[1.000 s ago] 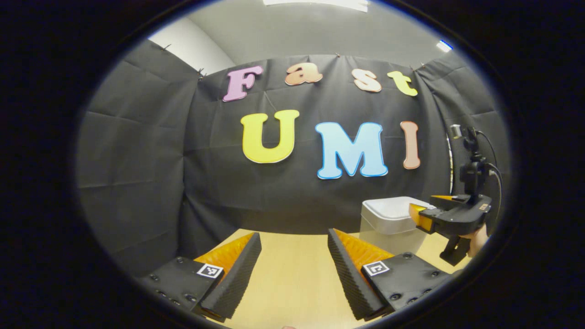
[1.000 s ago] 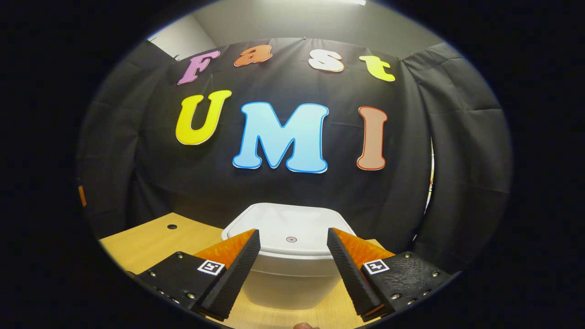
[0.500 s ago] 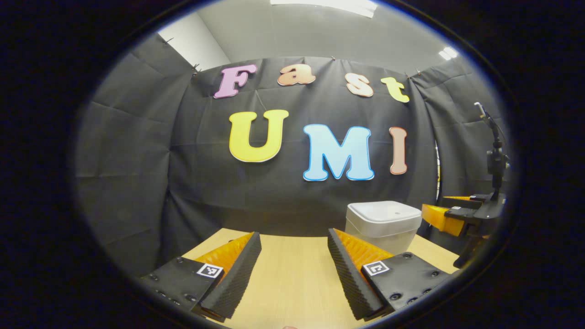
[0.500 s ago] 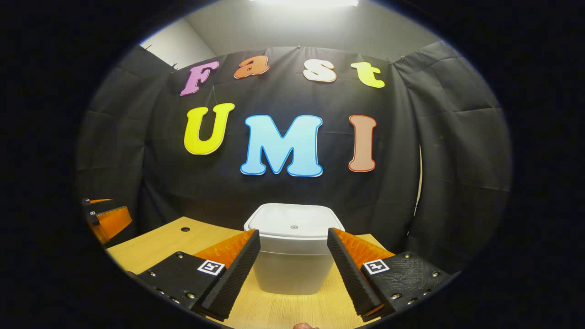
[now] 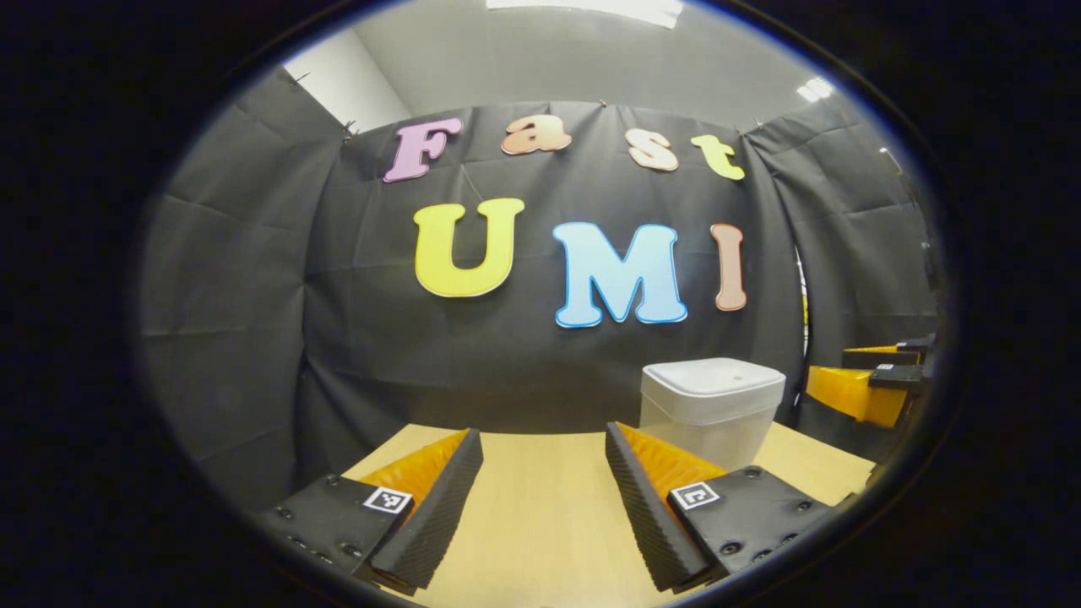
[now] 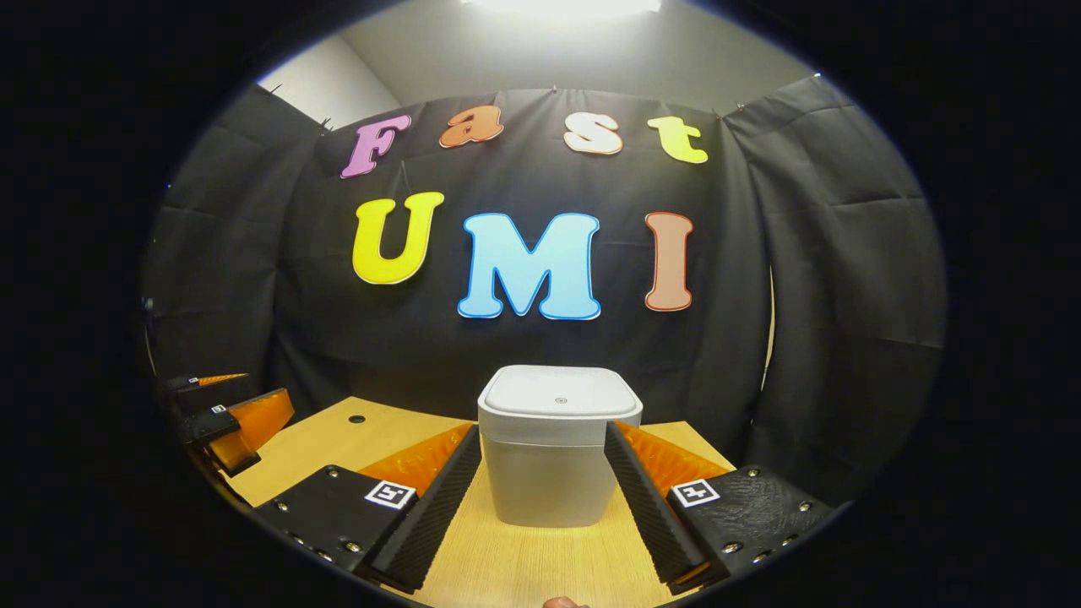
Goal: Press the lid of the desktop garbage bin to open it, pick up the crumpled paper on the desktop and throw it into the bin, then pick up the pop can on the desktop and drop it into the bin, and finally close the garbage bin lid.
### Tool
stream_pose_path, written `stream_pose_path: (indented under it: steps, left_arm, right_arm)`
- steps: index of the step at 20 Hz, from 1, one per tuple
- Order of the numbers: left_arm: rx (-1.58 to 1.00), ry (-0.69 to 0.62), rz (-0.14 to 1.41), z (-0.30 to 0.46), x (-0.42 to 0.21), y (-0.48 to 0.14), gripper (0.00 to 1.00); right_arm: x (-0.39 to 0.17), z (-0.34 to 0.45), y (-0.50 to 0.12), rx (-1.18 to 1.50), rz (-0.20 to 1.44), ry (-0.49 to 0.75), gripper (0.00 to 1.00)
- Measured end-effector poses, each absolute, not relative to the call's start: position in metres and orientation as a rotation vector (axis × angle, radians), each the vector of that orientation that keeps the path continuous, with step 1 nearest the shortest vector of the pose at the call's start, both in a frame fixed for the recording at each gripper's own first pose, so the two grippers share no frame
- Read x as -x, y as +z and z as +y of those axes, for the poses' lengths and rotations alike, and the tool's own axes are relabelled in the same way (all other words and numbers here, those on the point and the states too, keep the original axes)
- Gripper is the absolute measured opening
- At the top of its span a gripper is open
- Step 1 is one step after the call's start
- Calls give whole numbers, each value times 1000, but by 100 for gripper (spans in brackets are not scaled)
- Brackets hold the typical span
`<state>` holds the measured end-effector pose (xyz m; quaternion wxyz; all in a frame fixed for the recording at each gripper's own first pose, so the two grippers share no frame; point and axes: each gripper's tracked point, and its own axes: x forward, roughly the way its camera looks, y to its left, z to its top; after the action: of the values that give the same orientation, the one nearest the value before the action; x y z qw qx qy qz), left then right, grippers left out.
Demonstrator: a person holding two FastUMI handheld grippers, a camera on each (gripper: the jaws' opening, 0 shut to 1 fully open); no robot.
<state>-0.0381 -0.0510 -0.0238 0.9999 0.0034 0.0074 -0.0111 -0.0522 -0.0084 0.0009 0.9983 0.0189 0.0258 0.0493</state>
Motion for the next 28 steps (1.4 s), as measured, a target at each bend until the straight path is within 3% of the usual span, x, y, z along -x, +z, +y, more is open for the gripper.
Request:
stream_pose_path:
  steps: [14, 28]
  left_arm:
    - [-8, -74, 18, -46, 36, -25, 95]
    - [7, 19, -10, -26, 53, -7, 96]
  right_arm:
    - [53, 17, 21, 20, -4, 113, 94]
    - [45, 35, 29, 48, -43, 201, 94]
